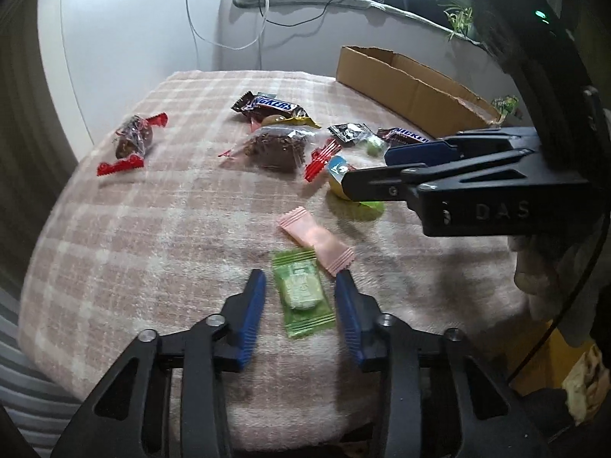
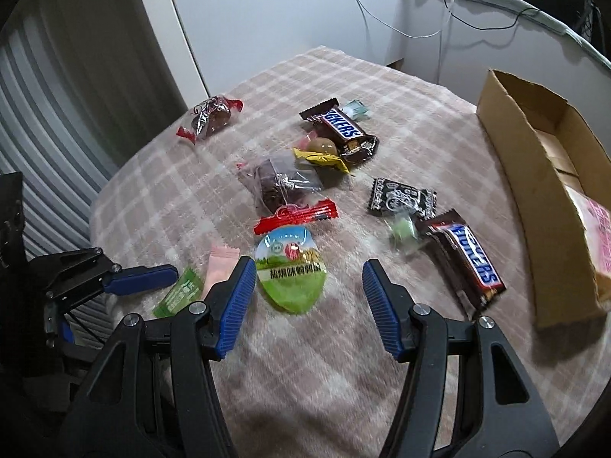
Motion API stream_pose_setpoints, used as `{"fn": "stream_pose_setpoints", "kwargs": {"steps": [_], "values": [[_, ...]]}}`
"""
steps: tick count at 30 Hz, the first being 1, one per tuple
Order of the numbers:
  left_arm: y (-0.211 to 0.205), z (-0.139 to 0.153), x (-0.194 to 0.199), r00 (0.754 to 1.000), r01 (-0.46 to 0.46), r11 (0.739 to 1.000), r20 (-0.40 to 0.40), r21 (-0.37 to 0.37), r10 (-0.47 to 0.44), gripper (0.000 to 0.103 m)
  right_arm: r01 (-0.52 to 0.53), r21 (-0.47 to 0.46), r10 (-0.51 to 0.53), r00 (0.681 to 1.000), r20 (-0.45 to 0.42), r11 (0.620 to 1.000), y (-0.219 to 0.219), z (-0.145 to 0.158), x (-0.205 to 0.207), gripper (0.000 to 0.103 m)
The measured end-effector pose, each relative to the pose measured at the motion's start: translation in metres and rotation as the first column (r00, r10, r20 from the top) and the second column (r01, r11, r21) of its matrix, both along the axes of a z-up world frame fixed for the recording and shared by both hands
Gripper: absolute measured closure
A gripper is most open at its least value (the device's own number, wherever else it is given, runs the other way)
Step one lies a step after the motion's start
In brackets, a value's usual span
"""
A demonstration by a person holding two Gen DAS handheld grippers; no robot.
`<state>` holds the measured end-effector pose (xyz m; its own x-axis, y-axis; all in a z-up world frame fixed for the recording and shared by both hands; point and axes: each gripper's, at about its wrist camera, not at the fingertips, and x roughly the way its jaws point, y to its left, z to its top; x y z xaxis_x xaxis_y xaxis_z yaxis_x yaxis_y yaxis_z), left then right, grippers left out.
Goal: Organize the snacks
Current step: 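Grasp the green candy with the left gripper while the right gripper grasps the cone candy, then carry both candies into the cardboard box and open both grippers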
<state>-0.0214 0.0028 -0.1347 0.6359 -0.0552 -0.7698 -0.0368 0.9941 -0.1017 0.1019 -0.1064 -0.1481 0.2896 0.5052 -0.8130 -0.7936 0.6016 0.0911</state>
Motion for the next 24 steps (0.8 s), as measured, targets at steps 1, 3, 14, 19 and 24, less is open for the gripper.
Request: {"fn": "stream_pose_setpoints", "kwargs": {"steps": [1, 3, 14, 19, 24], "values": [[0.001, 0.0, -0.001, 1.0, 0.002, 1.0, 0.002, 0.002, -0.002, 0.074, -0.004, -0.002, 0.004, 1.0, 0.0, 1.0, 0.002, -0.001, 0.0, 0.042], [0.005, 0.0, -0.001, 1.0, -0.004, 1.0, 0.006, 0.002, 0.004, 0.08, -0.008, -0.011, 0.008, 1.0, 0.007, 1.0, 0.005, -0.003, -0.001, 0.042], [0.008, 0.0, -0.002, 1.0, 0.005, 1.0, 0.02, -0.013, -0.005, 0.082, -0.02, -0.057, 0.021, 1.0, 0.021, 0.998, 0.011, -0.012, 0.0, 0.047], [0.01, 0.001, -0.001, 1.0, 0.003, 1.0, 0.021, -0.021, -0.003, 0.082, -0.031, -0.072, 0.034, 0.999, 0.037, 0.997, 0.016, -0.011, -0.002, 0.052], [0.01, 0.001, -0.001, 1.0, -0.001, 0.999, 0.024, -0.032, 0.002, 0.083, -0.047, -0.098, 0.054, 0.996, 0.071, 0.994, 0.024, -0.013, -0.006, 0.06]]}}
